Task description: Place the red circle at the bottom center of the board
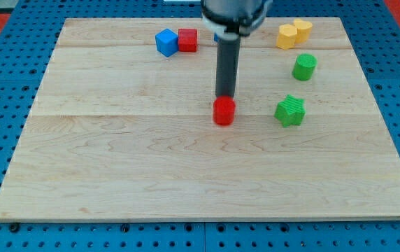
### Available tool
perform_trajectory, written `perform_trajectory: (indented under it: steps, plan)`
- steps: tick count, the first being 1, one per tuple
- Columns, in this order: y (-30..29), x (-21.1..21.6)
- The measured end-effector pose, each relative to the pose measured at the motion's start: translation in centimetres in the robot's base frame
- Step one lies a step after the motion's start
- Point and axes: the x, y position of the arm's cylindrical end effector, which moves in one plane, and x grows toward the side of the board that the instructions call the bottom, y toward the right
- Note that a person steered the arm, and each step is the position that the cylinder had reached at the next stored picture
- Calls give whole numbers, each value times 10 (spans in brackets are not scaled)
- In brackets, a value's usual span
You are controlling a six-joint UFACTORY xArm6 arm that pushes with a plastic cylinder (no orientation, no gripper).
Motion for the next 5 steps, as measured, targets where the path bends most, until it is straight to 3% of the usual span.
perform_trajectory:
  steps: [1, 3, 4, 5]
  plan:
    - [-26, 43]
    - [30, 46]
    - [-24, 75]
    - [-65, 77]
